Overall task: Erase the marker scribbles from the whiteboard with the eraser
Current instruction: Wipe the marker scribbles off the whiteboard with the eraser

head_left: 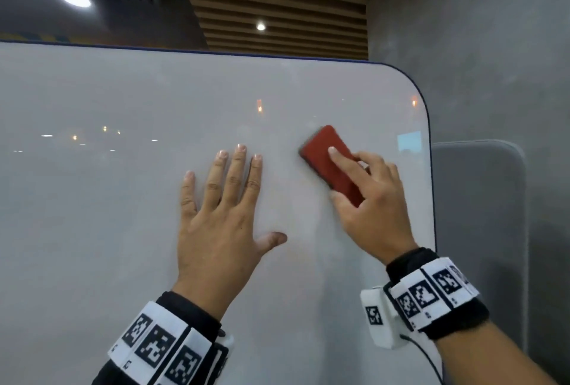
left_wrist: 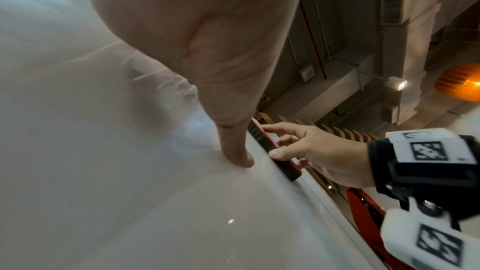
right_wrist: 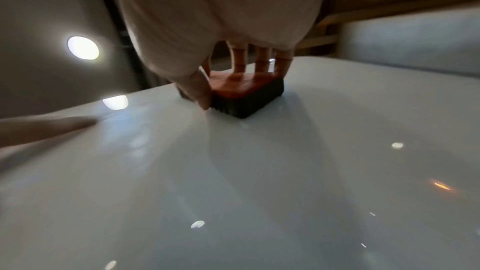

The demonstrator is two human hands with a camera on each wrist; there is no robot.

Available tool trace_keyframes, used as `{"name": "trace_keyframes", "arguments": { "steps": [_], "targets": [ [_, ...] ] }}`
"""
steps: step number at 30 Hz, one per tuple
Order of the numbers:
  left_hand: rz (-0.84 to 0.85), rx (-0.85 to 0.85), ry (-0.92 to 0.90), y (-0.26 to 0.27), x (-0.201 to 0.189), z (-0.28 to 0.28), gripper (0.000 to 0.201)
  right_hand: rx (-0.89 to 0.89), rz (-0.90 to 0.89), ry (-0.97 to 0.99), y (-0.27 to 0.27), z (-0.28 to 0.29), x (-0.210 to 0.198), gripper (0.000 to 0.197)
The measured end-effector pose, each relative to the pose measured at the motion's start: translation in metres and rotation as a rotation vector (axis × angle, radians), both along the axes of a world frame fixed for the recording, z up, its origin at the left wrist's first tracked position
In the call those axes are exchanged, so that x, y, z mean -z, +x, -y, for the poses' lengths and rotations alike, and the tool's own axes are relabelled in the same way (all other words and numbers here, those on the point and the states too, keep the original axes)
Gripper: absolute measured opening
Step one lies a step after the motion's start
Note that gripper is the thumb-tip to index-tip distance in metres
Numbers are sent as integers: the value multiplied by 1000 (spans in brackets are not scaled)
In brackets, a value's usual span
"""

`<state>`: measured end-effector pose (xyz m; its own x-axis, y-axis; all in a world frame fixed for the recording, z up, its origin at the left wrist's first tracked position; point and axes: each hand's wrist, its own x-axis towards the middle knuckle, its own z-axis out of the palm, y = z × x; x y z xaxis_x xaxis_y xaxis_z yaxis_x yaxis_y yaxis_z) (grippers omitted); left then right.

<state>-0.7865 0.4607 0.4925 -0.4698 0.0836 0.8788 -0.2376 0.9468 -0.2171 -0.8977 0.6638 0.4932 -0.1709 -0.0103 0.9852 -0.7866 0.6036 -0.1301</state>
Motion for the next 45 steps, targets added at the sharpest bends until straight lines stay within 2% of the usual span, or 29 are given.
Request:
{"name": "trace_keyframes", "arguments": {
  "steps": [3, 5, 6, 8, 10, 11, 12, 14, 15, 16, 18, 20, 22, 24, 27, 28, 30, 35, 38, 42, 45],
  "targets": [
    [-6, -6, 22, 10, 10, 10, 109, 12, 156, -328, -19, -20, -6, 62],
    [-2, -22, 43, 14, 14, 13, 110, 53, 207, -404, -8, 4, 9, 60],
    [-2, -34, 50, 15, 15, 13, 110, 68, 170, -368, 3, 21, 24, 60],
    [-5, -61, 67, 18, 20, 13, 110, 52, 59, -155, 23, 45, 60, 65],
    [-1, -92, 86, 21, 25, 15, 110, 51, -36, 71, 21, 35, 76, 67],
    [6, -110, 89, 24, 28, 17, 109, 64, -59, 83, 10, 21, 75, 66],
    [17, -127, 90, 26, 31, 19, 109, 89, -32, 11, -3, 8, 74, 63],
    [38, -156, 87, 32, 38, 24, 107, 88, 98, -286, -22, -5, 73, 57],
    [43, -162, 87, 34, 42, 26, 105, 79, 165, -393, -20, 0, 80, 55],
    [47, -162, 86, 37, 45, 28, 103, 74, 193, -421, -11, 14, 94, 55],
    [62, -167, 82, 40, 51, 30, 100, 54, 142, -268, 21, 47, 133, 54],
    [74, -167, 83, 44, 57, 33, 98, 6, 57, 4, 45, 64, 167, 53],
    [87, -167, 92, 49, 62, 37, 96, -13, 5, 153, 41, 53, 175, 52],
    [97, -171, 98, 53, 67, 42, 95, 26, 36, 57, 23, 34, 172, 55],
    [115, -190, 95, 59, 77, 48, 98, 10, 274, -361, 18, 28, 173, 58],
    [121, -195, 95, 62, 80, 50, 100, 1, 337, -426, 27, 40, 180, 61],
    [147, -206, 94, 68, 88, 54, 104, -37, 383, -357, 57, 72, 199, 65],
    [310, -243, 37, 96, 109, 65, 116, -196, 378, 50, 129, 128, 227, 73],
    [401, -181, -3, 118, 120, 77, 105, -251, 340, 204, 159, 148, 218, 71],
    [453, -29, -7, 150, 132, 95, 69, -354, 397, 214, 183, 172, 202, 74],
    [453, 5, 63, 173, 132, 114, 64, -380, 427, 248, 197, 191, 193, 73]
  ]
}}
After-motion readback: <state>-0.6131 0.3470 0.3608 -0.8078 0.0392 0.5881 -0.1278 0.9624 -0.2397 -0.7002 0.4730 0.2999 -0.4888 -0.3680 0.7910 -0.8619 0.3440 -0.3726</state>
